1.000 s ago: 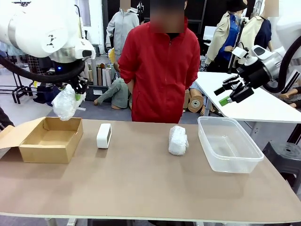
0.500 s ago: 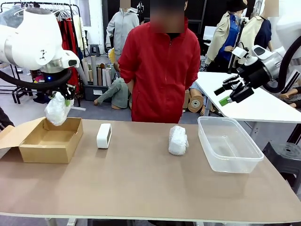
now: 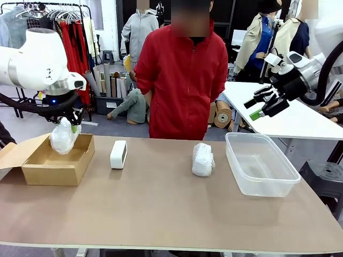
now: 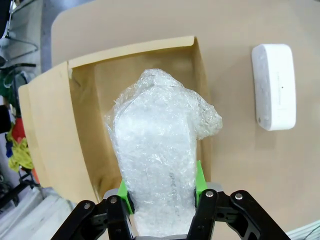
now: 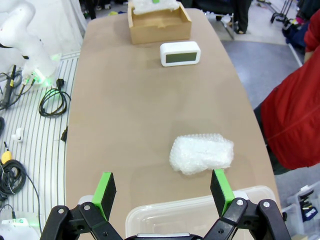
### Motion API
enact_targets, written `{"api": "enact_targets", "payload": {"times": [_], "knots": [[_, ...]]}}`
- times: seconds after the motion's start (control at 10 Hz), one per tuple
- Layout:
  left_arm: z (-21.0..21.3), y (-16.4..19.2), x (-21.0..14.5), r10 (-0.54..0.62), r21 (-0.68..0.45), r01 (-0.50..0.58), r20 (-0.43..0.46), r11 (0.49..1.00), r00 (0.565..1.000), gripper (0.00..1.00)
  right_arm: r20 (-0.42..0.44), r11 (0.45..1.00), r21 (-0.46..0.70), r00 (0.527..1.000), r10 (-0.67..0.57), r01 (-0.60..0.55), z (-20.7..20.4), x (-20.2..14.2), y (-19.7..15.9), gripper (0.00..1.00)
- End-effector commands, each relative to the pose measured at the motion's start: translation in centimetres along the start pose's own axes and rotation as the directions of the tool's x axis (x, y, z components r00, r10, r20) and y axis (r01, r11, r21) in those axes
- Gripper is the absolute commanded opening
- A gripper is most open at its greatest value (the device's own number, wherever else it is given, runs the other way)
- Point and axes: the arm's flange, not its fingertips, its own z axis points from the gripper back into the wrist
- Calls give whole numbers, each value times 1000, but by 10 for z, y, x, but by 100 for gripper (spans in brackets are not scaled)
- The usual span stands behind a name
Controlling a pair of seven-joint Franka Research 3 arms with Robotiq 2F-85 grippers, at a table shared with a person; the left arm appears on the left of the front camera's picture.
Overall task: Separate and place wrapped and unwrapped clocks.
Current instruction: If the picked Digital clock is wrapped, place it in the Package Box ; if not, place it in the Organizing box.
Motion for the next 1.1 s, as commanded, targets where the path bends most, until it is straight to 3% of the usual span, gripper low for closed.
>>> {"api": "enact_targets", "payload": {"times": [0.0, 0.6, 0.8, 1.0], "knots": [[-3, 11, 2, 0, -32, -1, -21, 999, 1000, 0, 3, 1000, -1, 1000, 3, -3, 0, 1, 0, 100], [-10, 4, 0, -3, -5, 3, -21, 1000, 1000, 0, 3, 1000, -1, 1000, 3, -3, 0, 1, 0, 100], [-22, 21, 10, -40, 50, 44, -62, 998, 997, 0, 3, 1000, -1, 1000, 3, -3, 0, 1, 0, 100], [-34, 31, 13, -31, 10, 32, -54, 999, 998, 0, 3, 1000, -1, 1000, 3, -3, 0, 1, 0, 100]]}}
